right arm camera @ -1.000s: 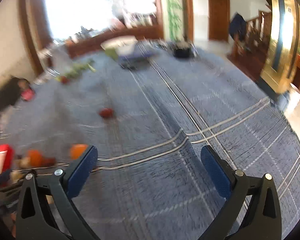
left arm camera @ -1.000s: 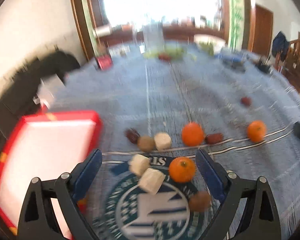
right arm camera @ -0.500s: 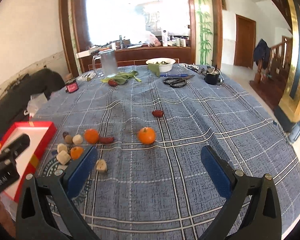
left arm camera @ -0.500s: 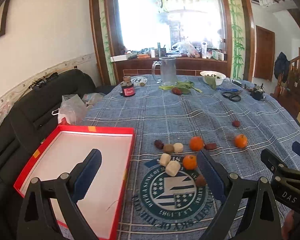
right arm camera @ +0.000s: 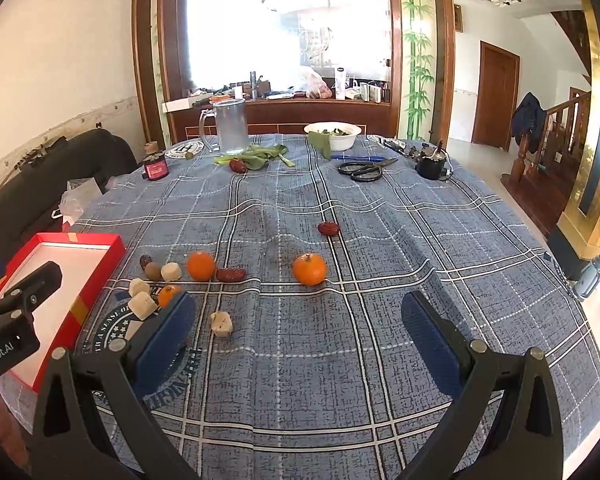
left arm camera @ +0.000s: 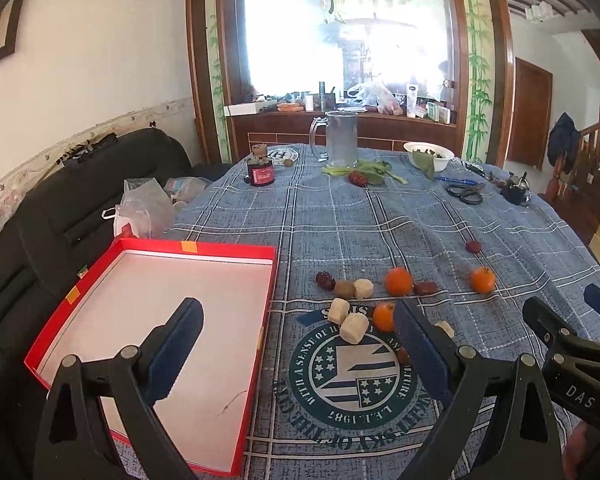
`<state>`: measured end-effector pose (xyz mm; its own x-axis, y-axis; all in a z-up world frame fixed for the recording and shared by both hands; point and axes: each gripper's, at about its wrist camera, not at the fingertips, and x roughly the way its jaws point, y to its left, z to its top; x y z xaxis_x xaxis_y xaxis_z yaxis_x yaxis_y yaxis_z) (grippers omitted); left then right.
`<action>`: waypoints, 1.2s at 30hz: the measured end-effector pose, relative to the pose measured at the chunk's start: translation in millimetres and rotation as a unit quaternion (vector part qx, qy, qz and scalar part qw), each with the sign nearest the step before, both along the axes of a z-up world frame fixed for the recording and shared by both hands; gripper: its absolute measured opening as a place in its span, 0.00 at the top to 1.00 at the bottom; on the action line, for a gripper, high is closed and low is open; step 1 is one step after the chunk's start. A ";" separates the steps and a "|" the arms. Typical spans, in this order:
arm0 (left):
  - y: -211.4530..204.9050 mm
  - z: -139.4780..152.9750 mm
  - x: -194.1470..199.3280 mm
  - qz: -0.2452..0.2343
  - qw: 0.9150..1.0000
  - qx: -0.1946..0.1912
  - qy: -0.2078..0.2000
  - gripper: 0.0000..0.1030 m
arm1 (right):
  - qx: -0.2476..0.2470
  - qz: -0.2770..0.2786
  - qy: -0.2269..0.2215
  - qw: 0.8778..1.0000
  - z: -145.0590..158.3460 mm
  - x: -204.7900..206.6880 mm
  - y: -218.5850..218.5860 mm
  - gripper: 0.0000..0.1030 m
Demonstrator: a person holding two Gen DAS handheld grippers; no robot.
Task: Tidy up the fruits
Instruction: 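Move both grippers toward the scattered fruits beside the red tray, then grasp an orange with the left gripper while the right grasps a beige sponge cake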
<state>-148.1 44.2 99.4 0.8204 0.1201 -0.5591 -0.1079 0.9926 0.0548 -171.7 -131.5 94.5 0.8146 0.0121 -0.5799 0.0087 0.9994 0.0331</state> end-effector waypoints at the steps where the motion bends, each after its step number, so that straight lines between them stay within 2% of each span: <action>1: 2.0 -1.2 0.2 -0.001 1.000 -0.001 0.002 0.07 | -0.001 0.000 0.000 1.000 0.0 -0.2 0.8 0.00; 6: 24.4 -9.3 0.2 -0.002 1.000 -0.004 0.016 0.07 | -0.008 0.005 0.007 1.000 -4.8 0.7 3.6 0.00; 11: 50.8 -19.0 -2.9 0.014 0.999 0.019 0.032 0.07 | -0.035 0.017 0.029 0.999 -18.3 6.6 1.7 0.00; 14: 55.5 -21.8 -4.5 0.006 0.999 0.026 0.040 0.07 | -0.041 0.028 0.047 0.998 -28.1 15.7 -2.8 0.00; 20: 49.5 -22.1 -5.2 -0.005 0.999 0.031 0.044 0.07 | -0.003 0.076 0.074 0.994 -31.6 33.9 2.6 0.02; 22: 46.0 -22.1 -5.3 -0.010 0.998 0.032 0.044 0.07 | 0.007 0.106 0.083 0.991 -33.2 38.7 12.8 0.11; 26: 39.8 -21.6 -4.7 -0.022 0.998 0.040 0.046 0.07 | 0.006 0.126 0.124 0.984 -49.1 56.6 32.1 0.47; 27: 39.6 -21.2 -4.2 -0.023 0.998 0.040 0.047 0.07 | 0.014 0.130 0.141 0.981 -54.8 63.6 34.8 0.51; 31: 38.7 -19.4 1.0 -0.029 0.998 0.039 0.048 0.07 | 0.027 0.129 0.173 0.976 -69.4 79.8 38.4 0.56; 36: 31.5 -19.1 10.3 -0.043 0.997 0.037 0.054 0.07 | 0.009 0.140 0.173 0.975 -72.3 82.1 45.5 0.68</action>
<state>-137.7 75.7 80.3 0.7647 0.0958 -0.6372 -0.0115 0.9908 0.1352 -89.6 -86.1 22.2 0.5333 0.2192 -0.8170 -0.2506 0.9634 0.0948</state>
